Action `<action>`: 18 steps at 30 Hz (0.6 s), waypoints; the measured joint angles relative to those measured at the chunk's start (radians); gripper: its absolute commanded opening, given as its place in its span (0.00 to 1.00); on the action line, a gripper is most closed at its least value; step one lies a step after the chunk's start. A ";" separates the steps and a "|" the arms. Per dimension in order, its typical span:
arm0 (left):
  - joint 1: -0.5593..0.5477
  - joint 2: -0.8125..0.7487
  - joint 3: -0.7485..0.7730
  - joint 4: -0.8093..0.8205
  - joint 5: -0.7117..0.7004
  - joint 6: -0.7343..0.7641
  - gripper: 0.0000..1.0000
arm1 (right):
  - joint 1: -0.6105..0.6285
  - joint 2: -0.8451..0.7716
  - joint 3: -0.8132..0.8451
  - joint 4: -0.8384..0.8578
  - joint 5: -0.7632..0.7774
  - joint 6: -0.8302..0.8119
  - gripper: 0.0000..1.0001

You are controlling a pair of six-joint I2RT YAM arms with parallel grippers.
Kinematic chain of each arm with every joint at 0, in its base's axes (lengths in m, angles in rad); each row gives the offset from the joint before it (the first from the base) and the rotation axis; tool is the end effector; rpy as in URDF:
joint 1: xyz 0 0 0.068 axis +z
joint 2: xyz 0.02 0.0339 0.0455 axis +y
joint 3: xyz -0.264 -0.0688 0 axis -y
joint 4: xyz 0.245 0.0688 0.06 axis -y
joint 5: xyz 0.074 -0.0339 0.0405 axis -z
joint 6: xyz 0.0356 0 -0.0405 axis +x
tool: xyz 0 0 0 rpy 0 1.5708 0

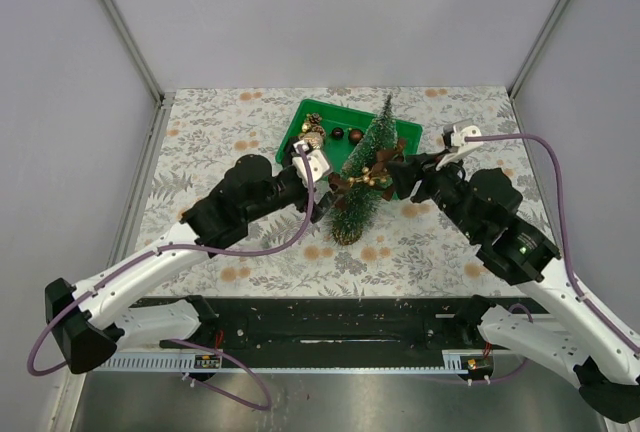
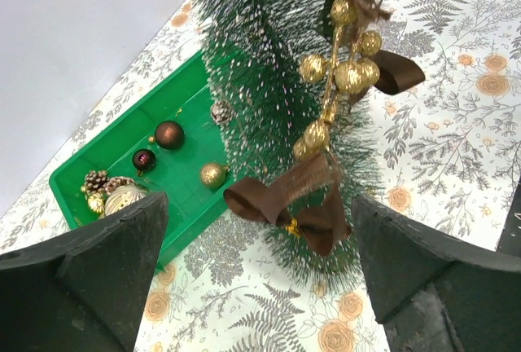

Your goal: Decorate the small christmas tree

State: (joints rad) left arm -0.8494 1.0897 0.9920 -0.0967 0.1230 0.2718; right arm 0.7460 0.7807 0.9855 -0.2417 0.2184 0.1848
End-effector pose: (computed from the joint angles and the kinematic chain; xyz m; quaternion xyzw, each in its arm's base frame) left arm 0.1650 -0.1942 0.3622 0.4430 0.6322 -0.2261 0.5942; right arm 0.1292 0.1089 0.4039 -0.1255 0.7087 0.2394 0.6517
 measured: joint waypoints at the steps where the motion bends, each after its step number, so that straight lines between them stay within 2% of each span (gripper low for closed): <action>1: 0.000 -0.006 0.003 -0.011 0.002 -0.001 0.99 | 0.000 0.000 0.012 -0.010 -0.003 0.002 0.58; 10: 0.034 -0.039 0.048 -0.090 -0.010 -0.029 0.99 | 0.000 0.001 0.121 -0.057 -0.027 0.003 0.61; 18: 0.108 -0.029 0.231 -0.225 -0.062 -0.110 0.99 | 0.000 -0.053 0.168 -0.103 0.038 0.016 0.61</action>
State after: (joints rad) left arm -0.7418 1.0607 1.2232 -0.3218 0.0612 0.1619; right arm 0.7460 0.7273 1.1534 -0.3443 0.2562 0.2008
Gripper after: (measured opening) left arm 0.988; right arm 0.612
